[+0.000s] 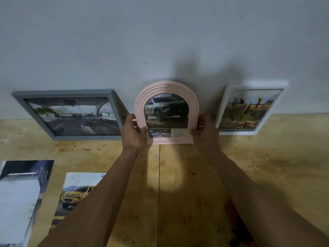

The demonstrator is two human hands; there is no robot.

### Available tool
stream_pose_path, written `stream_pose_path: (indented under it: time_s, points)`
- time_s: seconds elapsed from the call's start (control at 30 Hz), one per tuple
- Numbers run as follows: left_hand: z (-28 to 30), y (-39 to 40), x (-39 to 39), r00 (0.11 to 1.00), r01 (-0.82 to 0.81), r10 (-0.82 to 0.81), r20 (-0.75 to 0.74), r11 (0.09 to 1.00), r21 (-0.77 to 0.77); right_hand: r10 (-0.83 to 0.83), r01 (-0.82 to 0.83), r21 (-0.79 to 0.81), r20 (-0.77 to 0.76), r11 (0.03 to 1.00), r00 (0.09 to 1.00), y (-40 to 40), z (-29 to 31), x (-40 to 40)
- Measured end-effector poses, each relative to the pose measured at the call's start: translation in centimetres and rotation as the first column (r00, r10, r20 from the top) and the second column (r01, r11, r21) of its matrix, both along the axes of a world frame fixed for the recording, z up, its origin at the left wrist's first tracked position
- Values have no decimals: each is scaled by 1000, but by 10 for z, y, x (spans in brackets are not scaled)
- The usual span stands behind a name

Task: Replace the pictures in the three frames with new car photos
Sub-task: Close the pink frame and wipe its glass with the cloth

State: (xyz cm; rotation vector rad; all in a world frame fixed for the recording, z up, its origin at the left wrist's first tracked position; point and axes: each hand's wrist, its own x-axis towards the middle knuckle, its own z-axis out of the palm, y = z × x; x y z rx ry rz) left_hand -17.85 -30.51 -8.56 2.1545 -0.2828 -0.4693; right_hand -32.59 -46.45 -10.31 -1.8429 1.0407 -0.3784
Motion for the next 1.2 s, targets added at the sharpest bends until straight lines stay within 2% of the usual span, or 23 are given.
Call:
stream_pose_path:
  time_s: [0.37, 0.7, 0.83, 1.0, 1.2]
  points:
    - [-5, -6, 0, 999, 3, -4, 36, 999, 33, 10, -10, 20, -32, 1000, 999, -5, -7, 6]
    - [4, 6, -9, 997, 1, 4, -72, 998, 69, -17, 15, -51, -33, 999, 999, 3, -8, -2]
    - [11, 27, -25, 999, -8, 15, -48, 991, 130, -83, 81, -30, -57, 996, 995, 19, 8, -18]
    - [27, 55, -60, 998, 42, -39, -39, 995, 87, -142, 141, -37, -50, 989, 989, 49, 27, -62]
    - [41, 55, -126, 969, 248, -244, -50, 963, 105, -191, 188, -53, -61, 981, 980, 64, 56, -142]
